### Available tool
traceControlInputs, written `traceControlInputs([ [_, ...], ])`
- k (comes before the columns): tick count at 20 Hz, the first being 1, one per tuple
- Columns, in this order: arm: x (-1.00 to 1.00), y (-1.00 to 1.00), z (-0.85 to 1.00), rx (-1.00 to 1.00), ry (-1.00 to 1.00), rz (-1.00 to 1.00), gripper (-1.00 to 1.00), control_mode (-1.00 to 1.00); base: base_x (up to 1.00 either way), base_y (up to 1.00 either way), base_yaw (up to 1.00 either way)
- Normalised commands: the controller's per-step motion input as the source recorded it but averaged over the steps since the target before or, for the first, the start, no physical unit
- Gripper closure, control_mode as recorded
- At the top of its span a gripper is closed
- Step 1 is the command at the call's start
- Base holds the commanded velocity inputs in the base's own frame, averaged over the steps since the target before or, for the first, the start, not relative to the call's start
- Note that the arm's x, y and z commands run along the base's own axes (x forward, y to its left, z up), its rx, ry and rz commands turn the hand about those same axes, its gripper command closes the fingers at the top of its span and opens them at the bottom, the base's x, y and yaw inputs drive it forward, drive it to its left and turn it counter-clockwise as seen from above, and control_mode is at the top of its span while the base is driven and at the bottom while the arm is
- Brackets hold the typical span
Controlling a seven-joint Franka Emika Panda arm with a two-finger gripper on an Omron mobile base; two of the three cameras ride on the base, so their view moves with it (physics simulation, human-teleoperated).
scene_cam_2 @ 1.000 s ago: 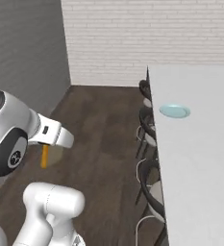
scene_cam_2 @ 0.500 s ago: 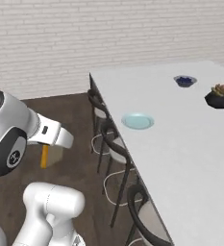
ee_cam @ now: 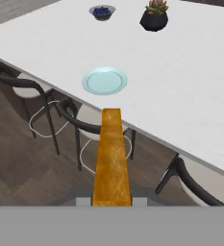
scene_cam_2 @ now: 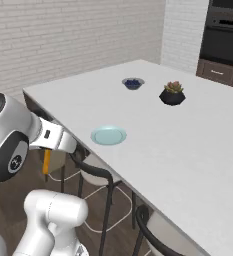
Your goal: Start the toaster. Once the lever pops up, take the bread to the plate on the dining counter.
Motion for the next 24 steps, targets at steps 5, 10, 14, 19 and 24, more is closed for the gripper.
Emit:
traceControlInputs([
  [5, 0.00, 0.00, 0.00, 0.00, 0.00, 0.00, 1.00, 1.00, 0.55, 0.73, -0.68],
  [10, 0.00, 0.00, 0.00, 0.00, 0.00, 0.00, 1.00, 1.00, 0.45, 0.91, -0.60],
  [14, 0.00, 0.00, 0.00, 0.00, 0.00, 0.00, 1.00, 1.00, 0.29, 1.00, -0.46],
  [19, 0.00, 0.00, 0.00, 0.00, 0.00, 0.00, 1.00, 1.00, 0.63, 0.67, -0.37],
  [24, 0.97, -0.01, -0.04, 0.04, 0.08, -0.13, 1.00, -1.00, 0.00, 0.00, 0.00],
])
